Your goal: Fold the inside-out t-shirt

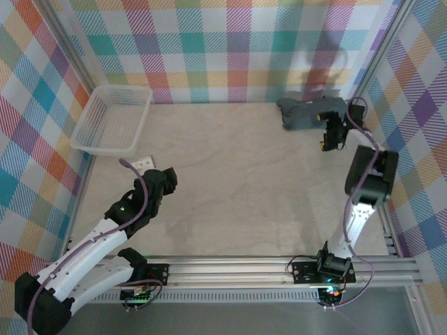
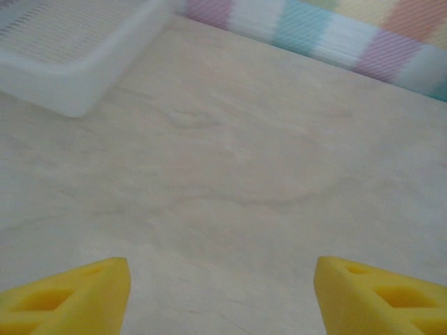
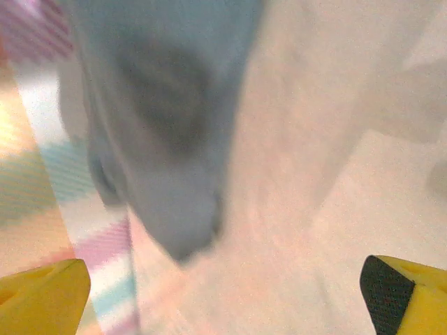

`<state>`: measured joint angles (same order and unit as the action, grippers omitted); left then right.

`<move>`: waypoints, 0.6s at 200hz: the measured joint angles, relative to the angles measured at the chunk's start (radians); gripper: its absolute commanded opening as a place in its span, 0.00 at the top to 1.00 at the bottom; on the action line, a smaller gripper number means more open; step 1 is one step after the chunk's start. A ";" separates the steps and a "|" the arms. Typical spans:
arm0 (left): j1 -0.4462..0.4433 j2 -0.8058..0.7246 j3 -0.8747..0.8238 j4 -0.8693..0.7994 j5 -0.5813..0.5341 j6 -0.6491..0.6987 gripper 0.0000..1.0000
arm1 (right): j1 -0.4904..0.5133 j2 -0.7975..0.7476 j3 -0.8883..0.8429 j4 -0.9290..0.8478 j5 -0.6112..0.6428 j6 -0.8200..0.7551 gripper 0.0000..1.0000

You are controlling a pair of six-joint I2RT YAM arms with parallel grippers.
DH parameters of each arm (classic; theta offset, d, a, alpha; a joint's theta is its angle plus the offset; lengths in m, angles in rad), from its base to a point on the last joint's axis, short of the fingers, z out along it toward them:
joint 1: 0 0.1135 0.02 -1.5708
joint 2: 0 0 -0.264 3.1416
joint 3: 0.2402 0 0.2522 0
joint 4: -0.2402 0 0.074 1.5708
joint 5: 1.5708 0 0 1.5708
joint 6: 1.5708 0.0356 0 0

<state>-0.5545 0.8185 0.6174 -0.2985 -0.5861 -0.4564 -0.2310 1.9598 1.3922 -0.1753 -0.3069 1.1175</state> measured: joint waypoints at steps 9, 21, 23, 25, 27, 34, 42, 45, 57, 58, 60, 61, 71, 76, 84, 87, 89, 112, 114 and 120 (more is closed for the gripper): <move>0.053 -0.008 -0.036 0.034 -0.002 0.050 0.14 | -0.002 -0.134 -0.101 -0.014 0.005 -0.074 0.00; 0.116 -0.006 -0.082 0.088 0.000 0.117 0.04 | 0.000 -0.322 -0.237 -0.009 0.027 -0.179 0.00; 0.125 -0.004 -0.092 0.099 0.000 0.133 0.02 | 0.001 -0.358 -0.260 -0.009 0.037 -0.201 0.00; 0.134 0.000 -0.102 0.114 0.000 0.149 0.01 | 0.002 -0.396 -0.287 -0.003 0.045 -0.222 0.00; 0.143 0.001 -0.112 0.128 -0.002 0.153 0.00 | 0.003 -0.418 -0.305 0.001 0.049 -0.235 0.00; 0.167 0.015 -0.145 0.174 -0.007 0.190 0.00 | 0.009 -0.525 -0.388 0.023 0.079 -0.303 0.00; 0.193 0.039 -0.178 0.222 -0.006 0.230 0.00 | 0.018 -0.642 -0.494 0.061 0.118 -0.381 0.00; 0.204 0.052 -0.189 0.238 -0.003 0.247 0.00 | 0.021 -0.680 -0.529 0.072 0.132 -0.408 0.00; 0.248 0.105 -0.223 0.308 0.015 0.288 0.00 | 0.033 -0.796 -0.672 0.135 0.190 -0.517 0.00; 0.254 0.113 -0.227 0.319 0.019 0.293 0.00 | 0.035 -0.806 -0.688 0.142 0.196 -0.531 0.00; 0.260 0.120 -0.230 0.329 0.024 0.297 0.00 | 0.037 -0.821 -0.713 0.156 0.205 -0.550 0.00; 0.266 0.127 -0.233 0.340 0.028 0.300 0.00 | 0.038 -0.826 -0.722 0.160 0.208 -0.557 0.00; 0.306 0.188 -0.253 0.424 0.063 0.328 0.00 | 0.049 -0.860 -0.824 0.205 0.254 -0.639 0.00; 0.321 0.214 -0.260 0.463 0.079 0.341 0.00 | 0.052 -0.859 -0.859 0.220 0.271 -0.669 0.00; 0.341 0.283 -0.271 0.553 0.115 0.366 0.00 | 0.057 -0.835 -0.905 0.241 0.298 -0.712 0.00; 0.346 0.306 -0.274 0.582 0.126 0.375 0.00 | 0.060 -0.818 -0.920 0.253 0.306 -0.728 0.00; 0.349 0.322 -0.275 0.602 0.134 0.379 0.00 | 0.062 -0.812 -0.925 0.257 0.309 -0.734 0.00; 0.362 0.518 -0.268 0.800 0.219 0.443 0.00 | 0.112 -0.671 -0.966 0.385 0.370 -0.817 0.00; 0.362 0.533 -0.267 0.810 0.224 0.451 0.00 | 0.116 -0.665 -0.967 0.394 0.372 -0.821 0.00; 0.365 0.572 -0.259 0.843 0.240 0.462 0.00 | 0.134 -0.634 -0.969 0.447 0.381 -0.838 0.00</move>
<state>-0.1894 1.3907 0.3588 0.5442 -0.3466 0.0051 -0.0975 1.3258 0.4236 0.2718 0.0738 0.2790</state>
